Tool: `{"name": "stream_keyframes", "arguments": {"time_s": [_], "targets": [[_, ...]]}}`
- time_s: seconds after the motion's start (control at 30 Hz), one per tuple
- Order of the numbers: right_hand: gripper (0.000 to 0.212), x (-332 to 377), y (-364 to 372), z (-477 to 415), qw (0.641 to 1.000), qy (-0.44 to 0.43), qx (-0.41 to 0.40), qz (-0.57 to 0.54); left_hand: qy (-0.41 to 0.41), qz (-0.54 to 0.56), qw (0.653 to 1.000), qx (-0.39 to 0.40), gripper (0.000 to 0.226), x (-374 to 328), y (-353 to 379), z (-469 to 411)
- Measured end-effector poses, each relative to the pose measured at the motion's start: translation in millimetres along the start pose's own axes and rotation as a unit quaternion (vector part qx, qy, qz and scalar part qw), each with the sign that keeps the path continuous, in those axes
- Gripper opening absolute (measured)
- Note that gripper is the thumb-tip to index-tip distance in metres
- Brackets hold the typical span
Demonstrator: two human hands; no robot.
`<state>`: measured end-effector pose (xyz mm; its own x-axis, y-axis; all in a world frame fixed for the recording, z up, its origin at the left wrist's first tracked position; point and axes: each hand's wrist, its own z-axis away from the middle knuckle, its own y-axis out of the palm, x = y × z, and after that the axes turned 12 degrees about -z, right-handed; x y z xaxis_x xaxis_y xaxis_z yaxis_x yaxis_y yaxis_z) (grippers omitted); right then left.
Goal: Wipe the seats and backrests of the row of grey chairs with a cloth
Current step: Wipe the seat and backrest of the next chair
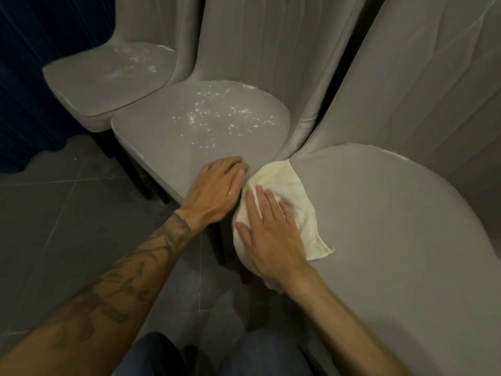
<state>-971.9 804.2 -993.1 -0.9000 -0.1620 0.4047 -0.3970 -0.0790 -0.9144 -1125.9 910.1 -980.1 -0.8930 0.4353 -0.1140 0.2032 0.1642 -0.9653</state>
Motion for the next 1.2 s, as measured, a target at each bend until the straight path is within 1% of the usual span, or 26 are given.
{"name": "stream_keyframes", "arguments": {"time_s": [0.13,0.2,0.27,0.4,0.53,0.63,0.7,0.77,0.83,0.9,0.97,1.03,1.1,1.17,1.2], "targets": [[0.067,-3,-10,-40,0.999,0.023,-0.009,-0.023,0.012,-0.006,1.0,-0.008,0.054,1,3,3],[0.065,-19,-16,-37,0.999,0.024,-0.01,-0.025,0.015,-0.016,1.0,-0.02,0.054,0,3,3],[0.063,-48,-30,-30,0.999,0.048,-0.022,-0.015,0.017,-0.023,0.999,-0.028,0.054,-1,4,1],[0.06,-119,-72,-14,0.982,0.172,-0.067,0.029,0.028,-0.045,0.998,-0.022,0.054,-3,5,-1],[0.059,-168,-98,24,0.94,0.311,-0.138,0.026,0.04,-0.078,0.996,-0.016,0.048,-3,3,-14],[0.06,-198,-110,33,0.913,0.368,-0.172,0.025,0.042,-0.064,0.997,-0.022,0.039,-18,0,-37],[0.057,-215,-118,21,0.9,0.393,-0.19,0.012,0.063,-0.049,0.997,-0.023,0.037,-36,1,-58],[0.053,-223,-122,-1,0.89,0.409,-0.2,0.003,0.095,-0.045,0.994,-0.012,0.038,-55,6,-80],[0.051,-222,-120,-29,0.889,0.413,-0.197,0.008,0.119,-0.036,0.992,-0.005,0.036,-74,14,-100],[0.052,-220,-116,-48,0.899,0.392,-0.195,0.019,0.135,-0.028,0.99,-0.006,0.034,-90,22,-114],[0.053,-227,-117,-48,0.91,0.37,-0.185,0.019,0.15,-0.035,0.988,-0.01,0.038,-100,30,-125],[0.053,-240,-119,-34,0.912,0.358,-0.197,0.017,0.158,-0.047,0.986,-0.019,0.039,-104,36,-132],[0.052,-246,-120,-26,0.898,0.373,-0.232,0.016,0.157,-0.056,0.986,-0.031,0.037,-101,41,-135],[0.05,-235,-116,-45,0.889,0.393,-0.233,0.023,0.158,-0.062,0.985,-0.038,0.034,-97,47,-136],[0.047,-226,-111,-62,0.897,0.382,-0.221,0.032,0.157,-0.064,0.985,-0.037,0.034,-96,50,-137]]}}
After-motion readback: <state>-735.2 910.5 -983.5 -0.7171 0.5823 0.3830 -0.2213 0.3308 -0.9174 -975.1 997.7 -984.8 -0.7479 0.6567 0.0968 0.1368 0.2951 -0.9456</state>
